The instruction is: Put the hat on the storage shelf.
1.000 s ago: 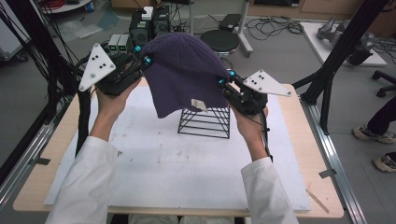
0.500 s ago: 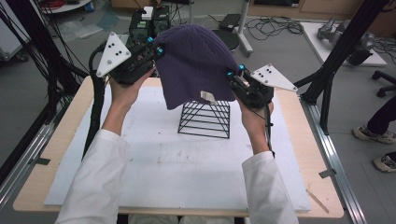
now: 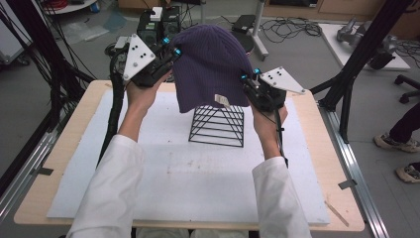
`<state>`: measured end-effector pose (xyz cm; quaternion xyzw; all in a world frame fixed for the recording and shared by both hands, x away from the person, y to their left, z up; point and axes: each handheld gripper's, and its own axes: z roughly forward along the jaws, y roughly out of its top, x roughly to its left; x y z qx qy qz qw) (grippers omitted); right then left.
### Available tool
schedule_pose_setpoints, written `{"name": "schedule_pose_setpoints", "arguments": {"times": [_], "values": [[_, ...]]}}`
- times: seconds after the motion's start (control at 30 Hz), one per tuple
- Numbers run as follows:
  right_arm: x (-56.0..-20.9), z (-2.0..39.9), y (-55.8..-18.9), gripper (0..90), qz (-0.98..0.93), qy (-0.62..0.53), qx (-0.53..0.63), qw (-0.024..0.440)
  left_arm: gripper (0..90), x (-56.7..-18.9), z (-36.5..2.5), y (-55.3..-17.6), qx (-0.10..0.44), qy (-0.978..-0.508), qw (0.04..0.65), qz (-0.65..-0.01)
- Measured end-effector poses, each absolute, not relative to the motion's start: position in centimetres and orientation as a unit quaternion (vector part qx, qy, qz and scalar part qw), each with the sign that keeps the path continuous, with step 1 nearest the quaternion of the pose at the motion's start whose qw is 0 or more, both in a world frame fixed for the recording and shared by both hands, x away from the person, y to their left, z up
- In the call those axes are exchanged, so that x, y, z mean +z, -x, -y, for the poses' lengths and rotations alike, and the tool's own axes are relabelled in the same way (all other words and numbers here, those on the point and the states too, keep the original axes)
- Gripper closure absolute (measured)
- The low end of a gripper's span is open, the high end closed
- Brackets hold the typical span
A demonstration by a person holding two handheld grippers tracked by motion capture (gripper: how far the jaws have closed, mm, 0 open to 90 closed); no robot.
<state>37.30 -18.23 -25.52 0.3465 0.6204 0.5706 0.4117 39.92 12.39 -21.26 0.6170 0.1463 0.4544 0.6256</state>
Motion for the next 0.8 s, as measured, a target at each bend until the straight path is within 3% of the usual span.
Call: {"name": "schedule_pose_setpoints", "arguments": {"times": [0.8], "values": [[-28.0, 19.2, -39.1, 79.3, -0.618, -0.392, 0.543, 0.413, 80.9, -23.5, -10.6, -41.3, 0.440, -0.632, 0.625, -0.130]]}}
